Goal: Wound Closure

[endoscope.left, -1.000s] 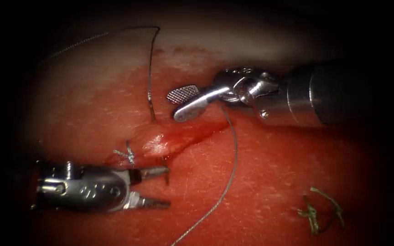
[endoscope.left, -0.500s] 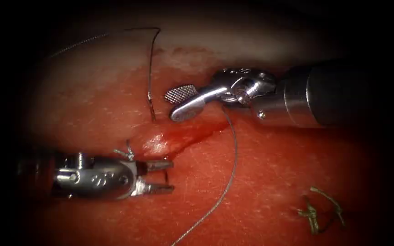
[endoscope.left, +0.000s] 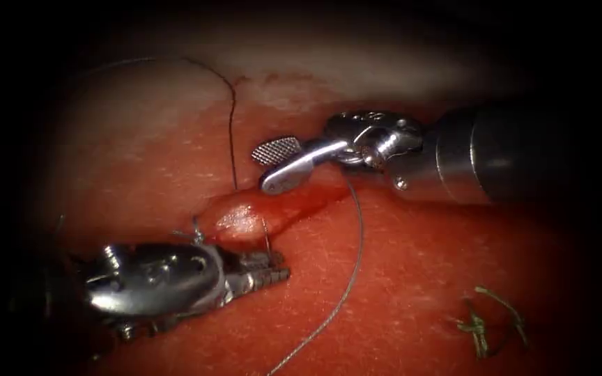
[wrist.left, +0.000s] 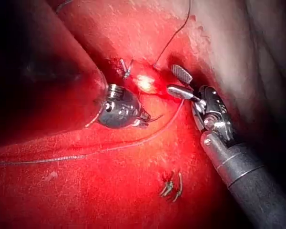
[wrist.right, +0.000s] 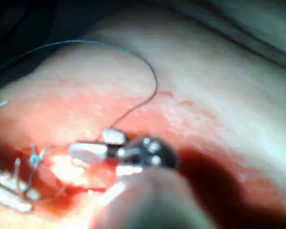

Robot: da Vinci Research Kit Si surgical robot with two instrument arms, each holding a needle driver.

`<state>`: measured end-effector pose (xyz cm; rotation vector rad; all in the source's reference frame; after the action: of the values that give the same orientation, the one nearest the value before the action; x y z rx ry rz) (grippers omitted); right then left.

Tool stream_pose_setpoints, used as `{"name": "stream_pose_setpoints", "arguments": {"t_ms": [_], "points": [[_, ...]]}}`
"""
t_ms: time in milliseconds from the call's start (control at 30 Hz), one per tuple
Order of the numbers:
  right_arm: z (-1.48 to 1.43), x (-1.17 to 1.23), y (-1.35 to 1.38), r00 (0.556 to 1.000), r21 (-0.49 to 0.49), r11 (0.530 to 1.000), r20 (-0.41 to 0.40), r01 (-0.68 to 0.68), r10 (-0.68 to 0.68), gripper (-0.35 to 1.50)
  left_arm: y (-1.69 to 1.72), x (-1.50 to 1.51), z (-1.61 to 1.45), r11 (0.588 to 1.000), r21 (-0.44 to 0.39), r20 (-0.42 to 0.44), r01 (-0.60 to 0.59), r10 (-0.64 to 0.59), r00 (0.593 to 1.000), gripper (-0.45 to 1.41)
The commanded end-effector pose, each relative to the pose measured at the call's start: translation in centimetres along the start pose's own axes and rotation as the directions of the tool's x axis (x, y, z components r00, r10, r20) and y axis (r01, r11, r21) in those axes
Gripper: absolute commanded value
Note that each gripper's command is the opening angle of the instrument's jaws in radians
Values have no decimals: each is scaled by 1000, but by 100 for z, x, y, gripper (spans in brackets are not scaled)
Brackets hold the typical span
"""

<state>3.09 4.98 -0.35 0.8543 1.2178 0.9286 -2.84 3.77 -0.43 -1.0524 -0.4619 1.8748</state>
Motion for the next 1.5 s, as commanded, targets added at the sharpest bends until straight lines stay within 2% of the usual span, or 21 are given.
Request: {"name": "stream_pose_setpoints", "arguments": {"t_ms": [33,133,167,233,333,367,433,500,533,600,633,667,733,767,867,1100,1233,1367,1433,1500], "points": [[7,-5,1,1000,3,1000,1,0,0,125,6,-6,7,996,-41,3,83,-83,997,-35],[4,-6,-2,1000,5,1000,3,-1,1,125,11,-4,4,973,-101,25,206,-204,979,-35],[1,-6,-4,1000,7,1000,4,-2,2,125,15,-2,1,949,-129,44,286,-283,958,-35],[-2,-6,-5,1000,10,1000,6,-2,2,125,20,0,-3,918,-174,62,357,-352,934,-35],[-10,-7,-5,1000,16,1000,11,-3,2,125,29,7,-14,887,-245,69,392,-388,919,-35],[-12,-7,-5,1000,17,1000,12,-3,2,125,31,11,-17,894,-259,61,365,-362,930,-35],[-15,-7,-5,1000,19,1000,13,-2,2,125,35,20,-22,954,-263,-5,142,-148,989,-35],[-17,-8,-5,1000,20,1000,14,-2,2,125,39,28,-27,975,-211,-83,-76,60,995,-35],[-18,-8,-6,1000,23,1000,17,-2,1,127,42,35,-31,959,-145,-92,-245,234,968,-35],[-18,-9,-7,1000,24,1000,17,-2,1,127,45,42,-34,915,-78,-81,-396,390,917,-35],[-18,-10,-7,1000,24,1000,17,-2,1,128,47,45,-36,897,-54,-77,-439,435,897,-35],[-18,-11,-9,1000,24,1000,17,-2,1,128,49,52,-39,846,5,-63,-533,533,844,-35],[-19,-12,-11,1000,26,1000,15,-3,2,127,48,58,-41,808,46,-48,-588,589,806,-35],[-20,-13,-13,999,32,999,11,-40,39,123,46,67,-43,760,78,-36,-646,649,760,-35],[-25,-11,-18,996,25,996,-3,-87,87,120,37,80,-45,715,118,-14,-689,695,719,-35],[-55,0,-25,993,-60,992,-39,-109,107,120,17,91,-49,707,176,16,-685,693,721,-35],[-70,-4,-35,993,-16,993,2,-119,119,122,7,91,-48,687,222,44,-692,702,711,-35],[-70,-7,-44,976,4,976,-9,-217,217,118,5,67,-39,640,251,99,-726,730,677,-35],[-63,-5,-45,940,-11,942,-61,-336,335,115,3,44,-26,592,276,152,-758,751,642,-35],[-60,-6,-45,924,-17,926,-79,-376,374,113,2,34,-20,572,286,183,-769,755,630,-35]]}}
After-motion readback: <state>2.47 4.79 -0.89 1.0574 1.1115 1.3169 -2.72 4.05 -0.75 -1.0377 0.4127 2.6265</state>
